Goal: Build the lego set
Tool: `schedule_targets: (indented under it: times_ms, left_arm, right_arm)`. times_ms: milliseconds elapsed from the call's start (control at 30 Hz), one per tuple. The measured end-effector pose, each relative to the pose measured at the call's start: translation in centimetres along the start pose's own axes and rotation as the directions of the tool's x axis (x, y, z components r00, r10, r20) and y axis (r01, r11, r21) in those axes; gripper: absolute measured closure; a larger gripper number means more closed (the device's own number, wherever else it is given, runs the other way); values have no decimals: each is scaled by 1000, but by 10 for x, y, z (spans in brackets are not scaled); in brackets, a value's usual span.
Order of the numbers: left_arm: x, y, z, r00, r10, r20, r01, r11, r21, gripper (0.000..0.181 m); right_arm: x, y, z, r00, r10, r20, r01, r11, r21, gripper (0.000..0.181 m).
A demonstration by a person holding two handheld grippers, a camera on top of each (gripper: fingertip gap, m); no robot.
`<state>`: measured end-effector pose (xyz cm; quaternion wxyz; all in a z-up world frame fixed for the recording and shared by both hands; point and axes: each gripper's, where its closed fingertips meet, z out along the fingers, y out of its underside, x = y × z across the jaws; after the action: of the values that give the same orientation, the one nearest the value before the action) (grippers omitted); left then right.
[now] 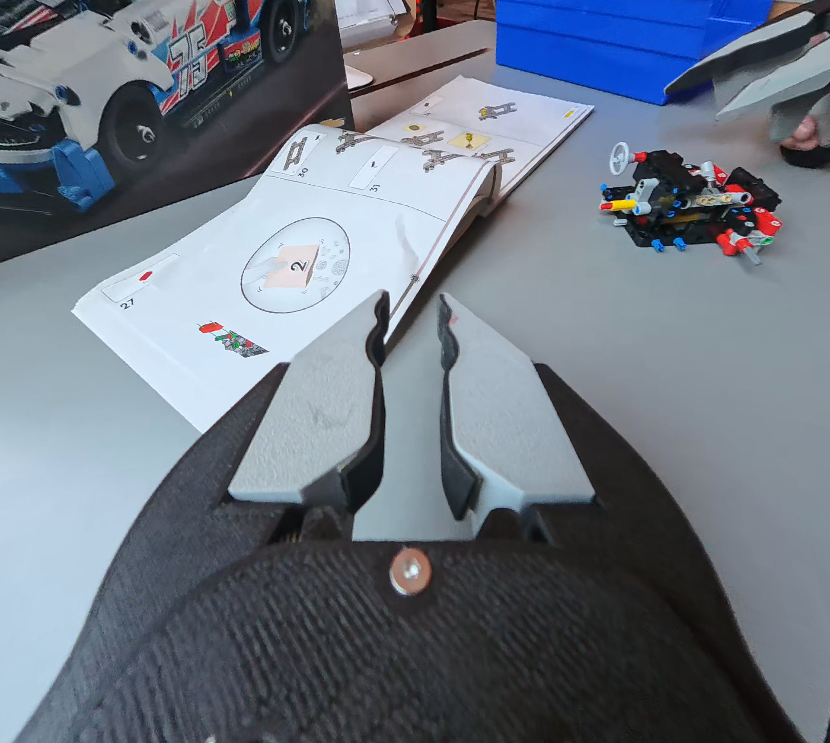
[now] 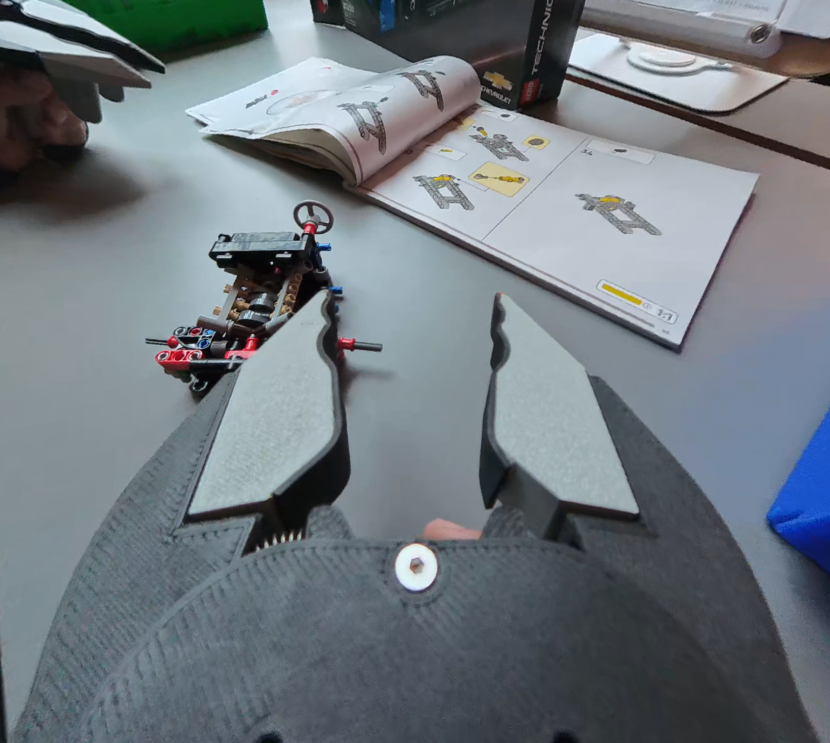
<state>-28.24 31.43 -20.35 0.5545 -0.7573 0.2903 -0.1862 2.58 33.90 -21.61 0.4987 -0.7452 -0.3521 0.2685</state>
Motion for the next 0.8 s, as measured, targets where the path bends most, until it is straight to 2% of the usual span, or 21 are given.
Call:
schedule_targets:
  times_ms: [167,333,433,600,700,800]
  left_arm:
    - [1,-3,1,999,45,3,-45,999,22,168]
    - [-1,-2,3,988,147,39,-147,989,14,177]
    - [-1,3,8,991,130,9,-130,991,-26,173]
    - [-6,1,9,995,98,6,-98,995,-12,171]
    - [-16,-2,7,997,58,54,-58,998,6,169]
    - [-31,-8,-8,991,-5,131,-3,998,56,168]
  right_arm:
    - [16,-9,-5,996,-26,-88,31,998,60,113]
    - [25,1,5,996,38,-80,-40,999,-20,108]
    - [29,0,7,996,36,-81,-37,999,-21,109]
    - [25,-7,4,998,-2,-70,4,1000,26,114]
    - [22,-14,0,998,-12,-68,17,997,72,116]
    - [22,-18,-3,999,9,-51,-4,994,105,118]
